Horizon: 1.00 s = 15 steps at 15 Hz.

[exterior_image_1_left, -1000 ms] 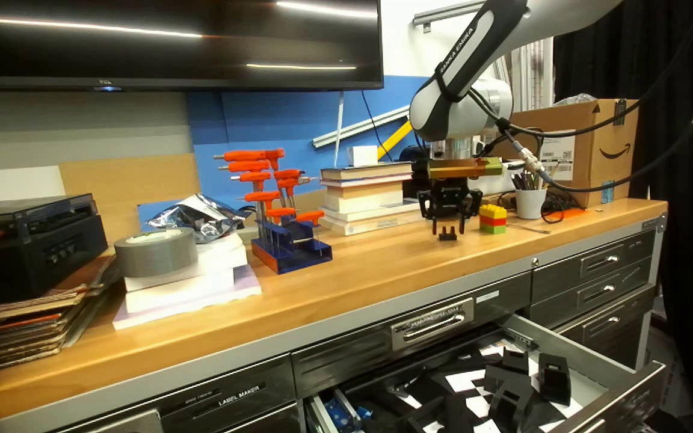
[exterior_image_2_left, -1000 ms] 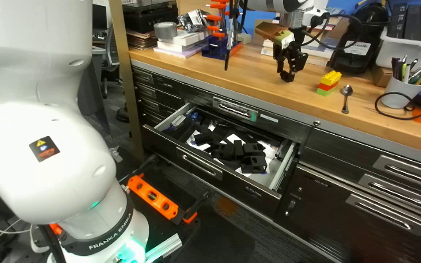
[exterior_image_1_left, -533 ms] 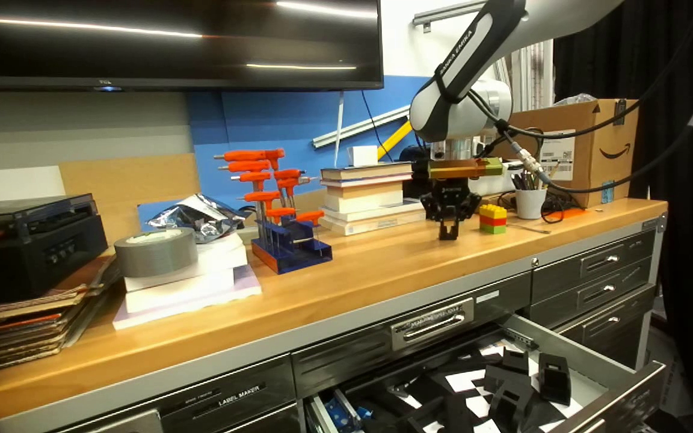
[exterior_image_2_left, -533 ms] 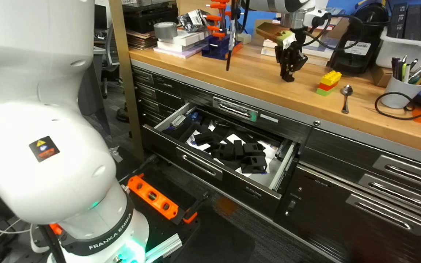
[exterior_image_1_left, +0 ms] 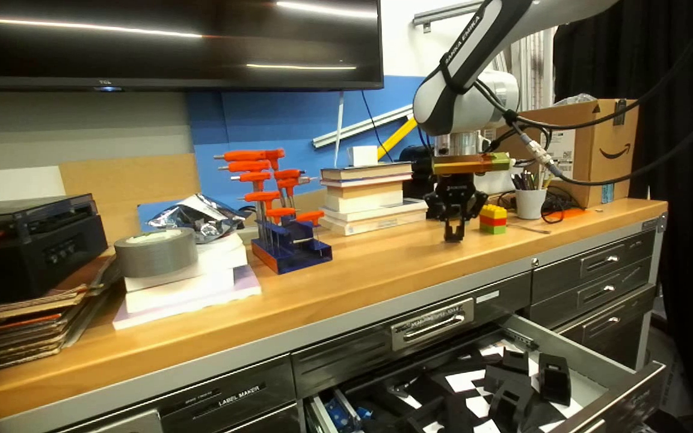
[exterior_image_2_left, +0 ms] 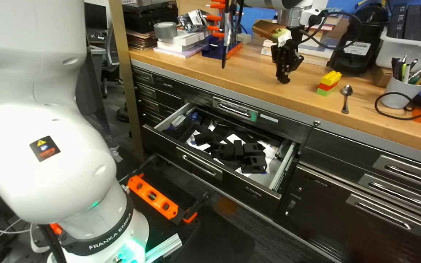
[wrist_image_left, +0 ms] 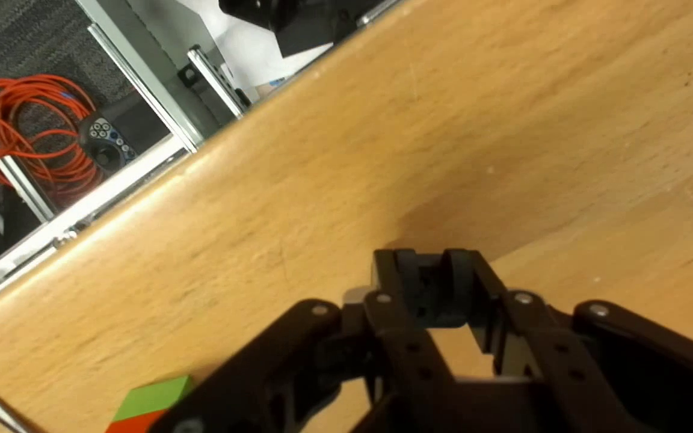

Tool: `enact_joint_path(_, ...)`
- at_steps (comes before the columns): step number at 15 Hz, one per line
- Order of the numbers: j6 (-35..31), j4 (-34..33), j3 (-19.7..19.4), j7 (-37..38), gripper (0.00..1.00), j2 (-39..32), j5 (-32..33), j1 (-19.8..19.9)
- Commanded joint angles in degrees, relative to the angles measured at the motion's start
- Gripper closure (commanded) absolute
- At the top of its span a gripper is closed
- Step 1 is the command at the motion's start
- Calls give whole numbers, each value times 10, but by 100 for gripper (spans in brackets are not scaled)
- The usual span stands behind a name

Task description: Pick up the black objects from the base top and put them in the open drawer and then close the drawer

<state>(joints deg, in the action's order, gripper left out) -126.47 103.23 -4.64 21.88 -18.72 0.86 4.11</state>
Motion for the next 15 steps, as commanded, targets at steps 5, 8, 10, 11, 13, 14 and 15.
enact_joint_path(5, -11, 235, -2, 84, 77, 189, -33, -13)
enact_joint_path(8, -15, 310, 2, 100, 77, 240, -59, -8)
enact_joint_path(10, -3, 333, 5, 107, 77, 250, -67, -6)
enact_joint_path(11, 2, 338, 7, 100, 77, 246, -71, -6)
enact_joint_path(13, 17, 336, 14, 97, 77, 227, -71, -10)
enact_joint_path(14, 24, 332, 18, 99, 77, 211, -69, -12)
enact_joint_path(15, 32, 329, 21, 89, 77, 198, -73, -13)
